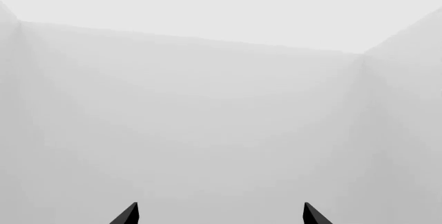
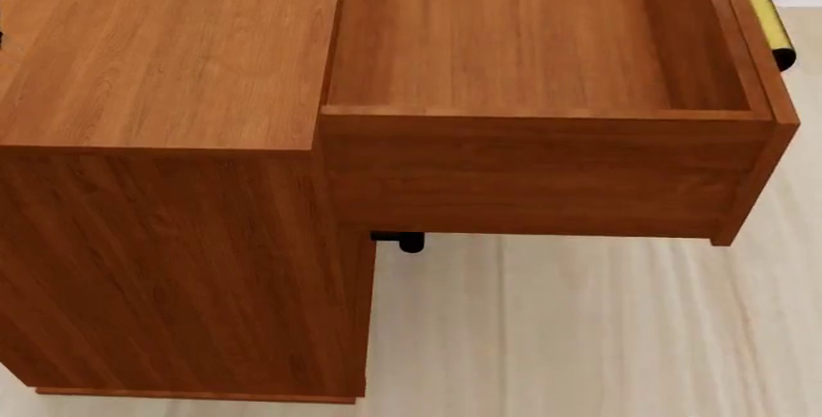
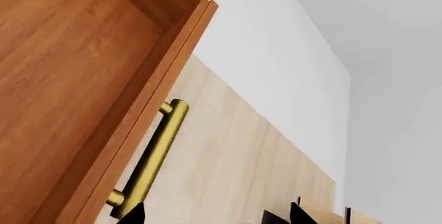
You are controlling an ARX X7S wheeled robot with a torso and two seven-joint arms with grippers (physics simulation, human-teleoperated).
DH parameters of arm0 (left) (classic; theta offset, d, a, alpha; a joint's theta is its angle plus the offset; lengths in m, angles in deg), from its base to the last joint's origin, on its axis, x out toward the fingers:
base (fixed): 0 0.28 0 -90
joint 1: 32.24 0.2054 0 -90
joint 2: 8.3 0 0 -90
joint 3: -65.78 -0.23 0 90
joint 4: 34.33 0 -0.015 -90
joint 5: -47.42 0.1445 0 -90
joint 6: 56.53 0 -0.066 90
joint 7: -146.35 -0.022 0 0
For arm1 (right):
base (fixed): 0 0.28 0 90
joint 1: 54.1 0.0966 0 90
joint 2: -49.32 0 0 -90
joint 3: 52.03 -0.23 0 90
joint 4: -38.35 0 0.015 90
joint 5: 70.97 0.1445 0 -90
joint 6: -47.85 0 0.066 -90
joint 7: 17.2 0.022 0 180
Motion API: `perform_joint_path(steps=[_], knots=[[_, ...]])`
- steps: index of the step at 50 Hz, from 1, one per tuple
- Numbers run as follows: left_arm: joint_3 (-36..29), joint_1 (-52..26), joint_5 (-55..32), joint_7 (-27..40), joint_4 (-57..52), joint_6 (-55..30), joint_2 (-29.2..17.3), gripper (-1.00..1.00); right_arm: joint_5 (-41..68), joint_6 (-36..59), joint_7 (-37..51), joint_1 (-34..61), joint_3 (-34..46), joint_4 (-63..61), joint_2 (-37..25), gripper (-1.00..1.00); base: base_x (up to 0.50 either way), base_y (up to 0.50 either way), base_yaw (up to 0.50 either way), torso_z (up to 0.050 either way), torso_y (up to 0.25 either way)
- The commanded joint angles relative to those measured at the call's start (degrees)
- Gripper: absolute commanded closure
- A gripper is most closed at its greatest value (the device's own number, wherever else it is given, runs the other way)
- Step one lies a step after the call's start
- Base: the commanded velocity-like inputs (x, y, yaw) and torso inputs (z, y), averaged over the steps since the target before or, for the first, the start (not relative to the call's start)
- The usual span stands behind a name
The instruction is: Close the bottom drawer of the cabinet and open the top drawer.
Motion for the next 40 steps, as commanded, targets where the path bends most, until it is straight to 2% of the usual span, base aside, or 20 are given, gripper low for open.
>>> perform_joint_path(steps=[1, 9, 19, 31, 40], knots=[[0.09, -0.77, -0.54, 0.34, -0.06, -0.26, -0.1, -1.0, -1.65, 0.17, -0.25, 2.49, -0.3, 0.43, -0.65, -1.0, 0.0, 0.0, 0.0, 0.0, 0.0], [-0.18, -1.21, -0.63, 0.51, 0.0, -0.46, -0.06, -1.0, -1.19, 2.1, 1.73, 3.24, -3.59, -1.46, -3.15, -1.0, 0.0, 0.0, 0.0, 0.0, 0.0], [-0.36, -1.66, -0.98, 0.83, -0.34, -0.82, -0.22, -1.0, -0.09, 7.73, 6.62, 3.62, -9.34, -9.53, -10.62, -1.0, 0.0, 0.0, 0.0, 0.0, 0.0], [-0.86, -1.38, -0.55, 0.39, 0.0, -0.19, 0.05, -1.0, 4.37, 17.98, 17.89, 1.51, -24.11, -21.15, -17.44, -1.0, 0.0, 0.0, 0.0, 0.0, 0.0], [-1.24, -1.69, -0.28, 0.09, 0.49, 0.02, 0.2, -1.0, 29.17, 18.35, 40.27, 3.92, -25.81, -25.36, -23.04, -1.0, 0.0, 0.0, 0.0, 0.0, 0.0]])
